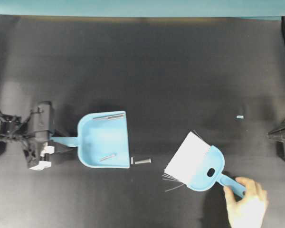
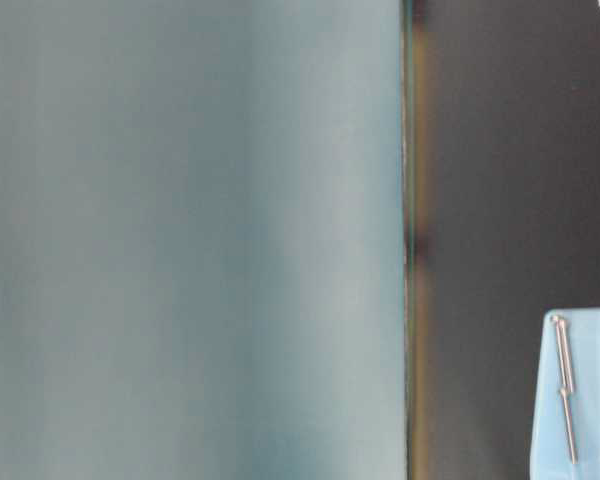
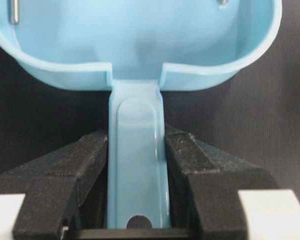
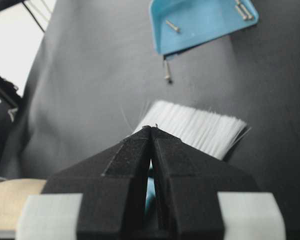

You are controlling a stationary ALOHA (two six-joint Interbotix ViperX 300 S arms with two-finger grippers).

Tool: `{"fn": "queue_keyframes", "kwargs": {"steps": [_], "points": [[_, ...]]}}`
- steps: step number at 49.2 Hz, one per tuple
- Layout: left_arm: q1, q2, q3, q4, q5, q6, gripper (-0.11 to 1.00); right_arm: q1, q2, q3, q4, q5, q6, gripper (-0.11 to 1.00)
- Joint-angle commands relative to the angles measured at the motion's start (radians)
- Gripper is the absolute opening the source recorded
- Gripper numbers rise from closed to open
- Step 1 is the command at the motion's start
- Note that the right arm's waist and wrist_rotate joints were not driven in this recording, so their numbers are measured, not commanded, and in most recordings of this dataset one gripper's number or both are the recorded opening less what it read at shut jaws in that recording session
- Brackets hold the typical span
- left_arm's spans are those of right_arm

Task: Hold the dustpan with the left arm, while a human hand uses a hand brush to gather screws into the dustpan.
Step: 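Hold the dustpan in place with the left gripper as the brush withdraws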

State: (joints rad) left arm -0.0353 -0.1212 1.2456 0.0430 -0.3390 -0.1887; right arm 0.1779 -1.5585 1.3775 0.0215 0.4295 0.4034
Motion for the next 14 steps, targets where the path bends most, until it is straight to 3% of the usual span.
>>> {"fn": "queue_keyframes", "kwargs": {"steps": [1, 14], "points": [[-0.003, 0.014, -0.005, 0.003, -0.021, -0.002, 0.28, 0.0, 0.005, -0.015, -0.002, -0.005, 0.0, 0.0], [-0.003, -0.006, 0.026, 0.003, -0.066, -0.018, 0.28, 0.0, 0.005, -0.015, -0.002, -0.003, 0.002, 0.0]]}}
